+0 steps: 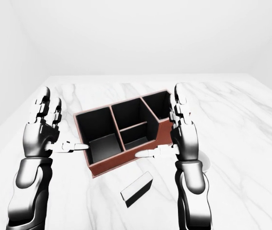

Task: Pick up the book and place it in the front compartment of the caddy.

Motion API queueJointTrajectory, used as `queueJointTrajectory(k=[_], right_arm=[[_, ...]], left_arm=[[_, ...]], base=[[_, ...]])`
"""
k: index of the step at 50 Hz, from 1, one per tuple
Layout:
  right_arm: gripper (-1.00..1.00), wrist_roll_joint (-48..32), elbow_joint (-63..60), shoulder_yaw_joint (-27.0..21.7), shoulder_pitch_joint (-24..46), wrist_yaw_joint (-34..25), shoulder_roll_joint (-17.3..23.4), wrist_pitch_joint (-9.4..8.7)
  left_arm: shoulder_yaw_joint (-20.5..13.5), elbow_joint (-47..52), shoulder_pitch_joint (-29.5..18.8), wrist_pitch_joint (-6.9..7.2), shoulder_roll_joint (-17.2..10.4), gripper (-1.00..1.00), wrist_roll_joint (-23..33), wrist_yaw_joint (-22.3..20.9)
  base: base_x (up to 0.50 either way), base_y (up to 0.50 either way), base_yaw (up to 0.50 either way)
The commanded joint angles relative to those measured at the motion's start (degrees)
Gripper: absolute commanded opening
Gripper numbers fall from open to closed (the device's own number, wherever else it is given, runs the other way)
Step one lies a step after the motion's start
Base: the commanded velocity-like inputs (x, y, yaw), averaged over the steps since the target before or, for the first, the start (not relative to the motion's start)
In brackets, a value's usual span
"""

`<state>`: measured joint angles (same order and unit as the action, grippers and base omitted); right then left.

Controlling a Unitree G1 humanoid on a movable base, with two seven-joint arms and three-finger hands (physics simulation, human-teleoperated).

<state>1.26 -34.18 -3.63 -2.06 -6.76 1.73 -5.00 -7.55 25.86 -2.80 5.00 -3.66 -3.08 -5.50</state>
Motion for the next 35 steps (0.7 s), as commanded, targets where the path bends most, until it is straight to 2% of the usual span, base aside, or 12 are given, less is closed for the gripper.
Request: queueJointTrajectory(k=[1, 13, 21, 35], right_arm=[[1.0, -1.97, -1.09, 0.31, 0.14, -0.39, 0.42, 0.0], [1.0, -7.03, -4.35, -0.2, 1.77, -3.28, 1.56, 0.0], [1.0, -7.87, -5.31, -2.74, 3.08, -5.63, 2.35, 0.0], [1.0, -16.1, -7.35, -0.89, 2.32, -10.2, 2.93, 0.0]], left_arm=[[-0.26, 0.3, -0.3, 0.0, -0.16, 1.0, -0.18, 0.0], [-0.29, 0.34, -0.23, 0.0, -0.2, 1.0, -0.29, 0.02], [-0.26, 0.97, -0.26, 0.0, -0.16, 1.0, -0.23, -0.04], [-0.54, 1.1, -0.53, 0.0, -0.31, 1.0, -0.47, -0.03]], base=[[0.0, 0.0, 0.0], [0.0, 0.0, 0.0], [0.0, 0.0, 0.0], [0.0, 0.0, 0.0]])
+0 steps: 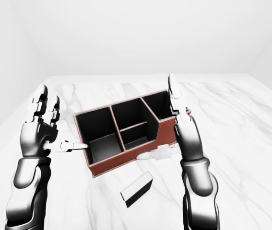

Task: Pick up the book and place it in the front compartment of the caddy.

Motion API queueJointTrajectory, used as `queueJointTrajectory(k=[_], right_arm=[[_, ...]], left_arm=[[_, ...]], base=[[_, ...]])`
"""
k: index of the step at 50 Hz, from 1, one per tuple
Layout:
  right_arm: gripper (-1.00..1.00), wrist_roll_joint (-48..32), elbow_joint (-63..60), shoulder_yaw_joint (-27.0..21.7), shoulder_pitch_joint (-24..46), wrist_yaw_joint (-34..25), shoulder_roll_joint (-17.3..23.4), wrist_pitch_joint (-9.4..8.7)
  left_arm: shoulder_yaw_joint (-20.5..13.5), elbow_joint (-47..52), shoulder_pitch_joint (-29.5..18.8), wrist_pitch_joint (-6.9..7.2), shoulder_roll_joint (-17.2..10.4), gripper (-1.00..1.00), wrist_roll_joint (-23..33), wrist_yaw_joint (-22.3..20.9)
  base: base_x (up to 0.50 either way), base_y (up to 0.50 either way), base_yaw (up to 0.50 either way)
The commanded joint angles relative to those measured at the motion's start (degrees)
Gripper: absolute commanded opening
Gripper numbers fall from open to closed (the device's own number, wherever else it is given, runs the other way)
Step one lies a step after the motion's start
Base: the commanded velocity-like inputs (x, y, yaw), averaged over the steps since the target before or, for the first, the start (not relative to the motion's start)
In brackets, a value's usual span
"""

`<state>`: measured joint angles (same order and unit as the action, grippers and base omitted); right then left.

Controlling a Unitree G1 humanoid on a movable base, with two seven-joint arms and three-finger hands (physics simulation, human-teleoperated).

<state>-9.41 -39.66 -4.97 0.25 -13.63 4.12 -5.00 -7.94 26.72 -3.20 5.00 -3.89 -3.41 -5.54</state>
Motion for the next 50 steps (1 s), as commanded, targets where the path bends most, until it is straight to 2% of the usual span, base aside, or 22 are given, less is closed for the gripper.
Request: queueJointTrajectory(k=[1, 23, 50], right_arm=[[1.0, -6.35, -2.3, 0.6, -0.08, -3.71, 0.61, 0.0], [1.0, -18.26, -7.08, 2.2, -1.69, -12.33, 0.83, 0.0], [1.0, -28.25, -11.3, -1.07, -10.43, -20.05, -1.57, 0.0]], left_arm=[[-0.17, 0.27, -0.17, 0.0, -0.09, 1.0, -0.15, 0.02], [0.03, -0.3, -0.14, 0.0, -0.05, 1.0, 0.0, 0.15], [0.52, -2.05, 0.17, 0.0, 0.18, 1.0, 0.82, 0.08]], base=[[0.0, 0.0, 0.0], [0.0, 0.0, 0.0], [0.0, 0.0, 0.0]])
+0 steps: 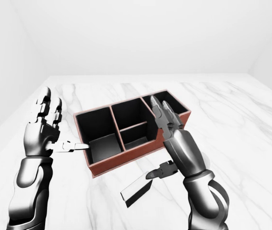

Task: Pick up the book and place it in the front compartment of the caddy.

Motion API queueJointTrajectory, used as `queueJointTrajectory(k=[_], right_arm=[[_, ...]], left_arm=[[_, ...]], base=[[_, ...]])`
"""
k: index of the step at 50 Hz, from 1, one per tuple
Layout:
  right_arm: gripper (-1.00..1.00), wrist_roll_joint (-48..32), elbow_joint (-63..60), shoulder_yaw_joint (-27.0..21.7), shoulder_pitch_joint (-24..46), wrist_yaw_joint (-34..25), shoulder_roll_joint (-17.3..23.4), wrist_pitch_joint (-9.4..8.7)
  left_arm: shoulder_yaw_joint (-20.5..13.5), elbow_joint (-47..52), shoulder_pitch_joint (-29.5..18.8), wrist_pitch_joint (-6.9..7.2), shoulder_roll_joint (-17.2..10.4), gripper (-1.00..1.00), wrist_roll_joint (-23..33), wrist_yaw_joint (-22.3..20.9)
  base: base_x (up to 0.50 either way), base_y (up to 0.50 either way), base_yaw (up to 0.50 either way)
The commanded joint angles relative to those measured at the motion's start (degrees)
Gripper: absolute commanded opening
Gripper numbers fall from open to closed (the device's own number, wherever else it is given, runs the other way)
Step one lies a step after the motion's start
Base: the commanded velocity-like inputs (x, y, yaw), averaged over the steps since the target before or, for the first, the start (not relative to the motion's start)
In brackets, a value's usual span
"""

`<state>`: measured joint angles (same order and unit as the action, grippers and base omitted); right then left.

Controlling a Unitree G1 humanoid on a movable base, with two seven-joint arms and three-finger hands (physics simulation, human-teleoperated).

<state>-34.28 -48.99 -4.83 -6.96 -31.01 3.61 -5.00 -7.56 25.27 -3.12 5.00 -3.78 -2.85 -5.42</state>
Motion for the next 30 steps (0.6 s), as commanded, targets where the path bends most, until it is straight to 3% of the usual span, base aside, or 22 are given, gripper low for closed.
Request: queueJointTrajectory(k=[1, 9, 14, 15, 19, 22, 30], right_arm=[[1.0, -3.49, -2.34, -1.59, -3.62, -2.77, -1.11, 0.0], [1.0, -2.94, -4.33, -5.69, -7.75, -5.12, -2.52, 0.0], [1.0, -3.4, -4.1, -6.31, -9.92, -5.51, -3.92, 2.9], [1.0, -3.65, -4.02, -6.05, -10.79, -5.3, -4.25, 4.19], [1.0, -4.72, -5.13, -5.24, -11.79, -5.79, -5.14, 5.11], [1.0, -4.92, -4.11, -4.99, -13.5, -4.5, -5.57, 8.08], [1.0, -6.67, -5.76, -3.63, -15.54, -4.25, -6.38, 10.0]], left_arm=[[0.14, -0.75, 0.03, 0.0, 0.07, 1.0, 0.27, -0.02], [0.36, -0.69, 0.26, 0.0, 0.17, 1.0, 0.45, -0.01], [0.38, -0.93, 0.24, 0.0, 0.17, 1.0, 0.52, -0.07], [0.32, -0.67, 0.21, 0.0, 0.14, 1.0, 0.48, -0.07], [0.31, -0.75, 0.24, 0.0, 0.16, 1.0, 0.49, -0.07], [0.25, -0.59, 0.24, 0.0, 0.13, 1.0, 0.43, -0.06], [0.18, -0.29, 0.23, 0.0, 0.12, 1.0, 0.35, -0.05]], base=[[0.0, 0.0, 0.0], [0.0, 0.0, 0.0], [0.0, 0.0, 0.0], [0.0, 0.0, 0.0], [0.0, 0.0, 0.0], [0.0, 0.0, 0.0], [0.0, 0.0, 0.0]])
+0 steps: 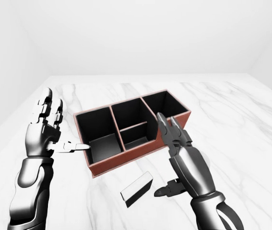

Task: Pick up the book and place it in the front compartment of the caddy.

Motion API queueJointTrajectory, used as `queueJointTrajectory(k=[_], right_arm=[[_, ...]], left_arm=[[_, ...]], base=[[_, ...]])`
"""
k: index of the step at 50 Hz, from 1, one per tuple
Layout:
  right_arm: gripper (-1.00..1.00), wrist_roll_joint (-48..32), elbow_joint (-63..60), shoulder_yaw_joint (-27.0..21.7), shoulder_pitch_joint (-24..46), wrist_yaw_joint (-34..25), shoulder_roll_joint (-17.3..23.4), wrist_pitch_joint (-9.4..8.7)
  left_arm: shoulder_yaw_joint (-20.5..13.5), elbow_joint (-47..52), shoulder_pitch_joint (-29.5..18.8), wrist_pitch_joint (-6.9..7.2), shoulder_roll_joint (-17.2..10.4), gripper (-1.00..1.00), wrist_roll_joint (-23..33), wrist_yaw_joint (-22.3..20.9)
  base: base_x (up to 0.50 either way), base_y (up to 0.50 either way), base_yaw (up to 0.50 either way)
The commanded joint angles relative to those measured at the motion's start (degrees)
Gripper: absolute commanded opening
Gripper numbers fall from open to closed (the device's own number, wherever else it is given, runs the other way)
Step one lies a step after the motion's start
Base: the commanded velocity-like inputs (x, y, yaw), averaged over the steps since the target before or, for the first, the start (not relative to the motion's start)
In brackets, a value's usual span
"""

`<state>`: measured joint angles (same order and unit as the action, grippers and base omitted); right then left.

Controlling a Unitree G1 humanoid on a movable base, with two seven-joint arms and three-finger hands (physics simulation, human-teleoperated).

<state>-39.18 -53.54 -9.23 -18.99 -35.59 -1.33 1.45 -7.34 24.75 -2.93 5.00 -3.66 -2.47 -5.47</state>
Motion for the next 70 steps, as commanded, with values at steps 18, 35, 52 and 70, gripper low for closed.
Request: queueJointTrajectory(k=[18, 35, 52, 70], right_arm=[[1.0, -3.8, -0.73, 2.3, -4.4, 1.56, -1.63, 3.55], [1.0, -7.4, 0.87, 8.23, -6.23, 5.74, -0.17, 3.55], [1.0, -9.01, 1.95, 11.52, -7.92, 8.82, 1.69, 3.55], [1.0, -11.49, 4.59, 16.82, -9.27, 13.52, 4.18, 3.55]], left_arm=[[0.23, 0.22, 0.2, 0.0, 0.11, 1.0, 0.2, -0.1], [0.31, -0.16, 0.23, 0.0, 0.14, 1.0, 0.27, -0.11], [0.39, -0.23, 0.26, 0.0, 0.2, 1.0, 0.37, -0.11], [0.41, -0.09, 0.45, 0.0, 0.23, 1.0, 0.41, -0.21]], base=[[0.0, 0.0, 0.0], [0.0, 0.0, 0.0], [0.0, 0.0, 0.0], [0.0, 0.0, 0.0]])
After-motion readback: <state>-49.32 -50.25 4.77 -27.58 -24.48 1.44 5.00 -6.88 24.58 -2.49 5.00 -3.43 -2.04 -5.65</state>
